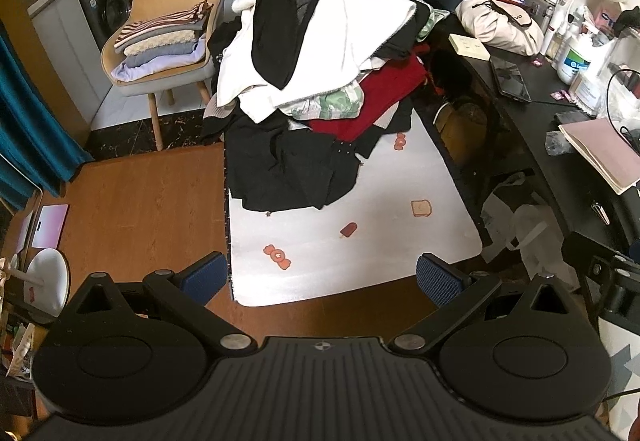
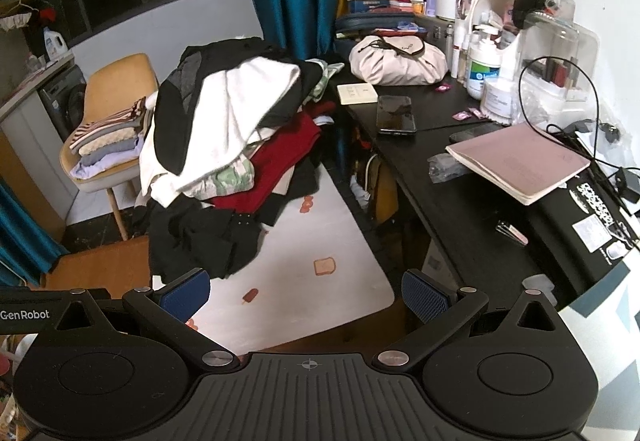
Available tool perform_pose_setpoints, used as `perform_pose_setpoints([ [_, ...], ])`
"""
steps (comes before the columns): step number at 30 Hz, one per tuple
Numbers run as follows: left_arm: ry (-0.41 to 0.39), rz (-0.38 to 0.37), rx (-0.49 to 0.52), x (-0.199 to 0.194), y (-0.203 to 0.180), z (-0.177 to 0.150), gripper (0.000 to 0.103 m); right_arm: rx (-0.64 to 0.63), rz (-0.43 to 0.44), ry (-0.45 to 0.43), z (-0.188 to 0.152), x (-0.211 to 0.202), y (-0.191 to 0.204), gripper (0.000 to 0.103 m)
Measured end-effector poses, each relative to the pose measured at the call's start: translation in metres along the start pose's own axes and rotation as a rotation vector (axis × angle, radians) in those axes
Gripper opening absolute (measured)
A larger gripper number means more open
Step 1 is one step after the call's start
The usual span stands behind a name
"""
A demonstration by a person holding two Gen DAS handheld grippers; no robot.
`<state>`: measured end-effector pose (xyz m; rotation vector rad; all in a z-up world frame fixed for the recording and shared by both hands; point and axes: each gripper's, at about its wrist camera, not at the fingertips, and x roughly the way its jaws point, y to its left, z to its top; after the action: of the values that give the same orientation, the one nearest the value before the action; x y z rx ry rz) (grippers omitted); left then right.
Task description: Fold clothes
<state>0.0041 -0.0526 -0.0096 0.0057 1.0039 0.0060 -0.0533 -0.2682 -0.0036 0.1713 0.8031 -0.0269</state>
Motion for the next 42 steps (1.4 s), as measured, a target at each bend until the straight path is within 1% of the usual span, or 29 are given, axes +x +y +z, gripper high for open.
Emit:
perform_pose_setpoints([
  [8,0.011,-0.012,-0.033,0.010,0.007,0.003,0.103,-0.008,0.002,0.019,0.006,0.014,0.000,0.102],
  [12,0.021,-0.035,-0.067,0.019,0.020,0.004,0.103,-0.044,-0.016,0.027,0.010,0.021,0.015,0.102],
  [14,0.031,-0.052,-0.091,0.025,0.031,0.005,0.103,-0.062,-0.024,0.030,0.012,0.026,0.023,0.102],
  [18,0.042,-0.070,-0.105,0.038,0.057,0.010,0.103,-0.077,-0.041,0.034,0.015,0.037,0.050,0.102],
  [23,0.046,-0.093,-0.094,0.056,0.110,0.028,0.103,-0.057,-0.075,0.029,0.019,0.054,0.100,0.102],
  [25,0.048,-0.095,-0.076,0.063,0.137,0.039,0.103,-0.041,-0.096,0.025,0.021,0.060,0.124,0.102],
  [32,0.024,-0.125,-0.048,0.072,0.244,0.081,0.103,0.035,-0.180,0.030,0.033,0.078,0.226,0.102],
  [37,0.010,-0.126,-0.037,0.078,0.314,0.107,0.103,0.075,-0.205,0.004,0.045,0.088,0.299,0.102],
  [40,0.004,-0.123,-0.043,0.082,0.348,0.117,0.103,0.084,-0.206,-0.010,0.050,0.094,0.333,0.102],
  [42,0.002,-0.117,-0.047,0.087,0.366,0.123,0.103,0.088,-0.191,-0.019,0.053,0.100,0.354,0.102],
])
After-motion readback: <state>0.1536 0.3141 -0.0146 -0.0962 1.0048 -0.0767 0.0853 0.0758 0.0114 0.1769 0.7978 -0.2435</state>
